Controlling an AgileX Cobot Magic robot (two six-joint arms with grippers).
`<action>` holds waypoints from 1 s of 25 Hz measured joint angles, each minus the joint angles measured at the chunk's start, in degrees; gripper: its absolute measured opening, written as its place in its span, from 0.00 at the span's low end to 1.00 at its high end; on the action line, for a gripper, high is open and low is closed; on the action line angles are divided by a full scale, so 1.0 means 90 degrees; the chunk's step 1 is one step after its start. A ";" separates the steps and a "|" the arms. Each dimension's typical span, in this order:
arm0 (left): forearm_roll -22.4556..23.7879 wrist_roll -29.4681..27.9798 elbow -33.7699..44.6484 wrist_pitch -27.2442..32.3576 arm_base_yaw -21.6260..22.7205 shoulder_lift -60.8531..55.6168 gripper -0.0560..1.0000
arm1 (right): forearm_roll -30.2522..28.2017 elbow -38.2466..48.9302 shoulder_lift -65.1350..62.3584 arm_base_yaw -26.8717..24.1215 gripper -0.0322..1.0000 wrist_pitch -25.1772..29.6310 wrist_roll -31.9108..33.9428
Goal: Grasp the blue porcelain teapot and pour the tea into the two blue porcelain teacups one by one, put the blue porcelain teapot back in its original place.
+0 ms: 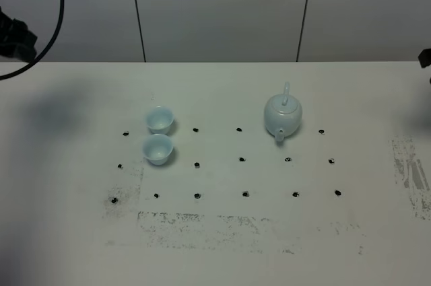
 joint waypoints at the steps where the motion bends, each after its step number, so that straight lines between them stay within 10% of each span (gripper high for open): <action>1: 0.0067 0.0000 0.0520 -0.0316 0.0000 -0.0341 0.55 | 0.0017 0.0448 -0.0255 0.0000 0.48 -0.0266 0.0012; 12: 0.0131 -0.0199 0.4705 -0.1981 0.0000 -0.4396 0.54 | 0.0193 0.3179 -0.2373 0.0317 0.47 -0.1935 0.0113; 25: 0.0268 -0.1562 0.6932 -0.0219 0.0000 -0.9087 0.54 | 0.0272 0.3266 -0.2931 0.0521 0.47 -0.1922 0.0158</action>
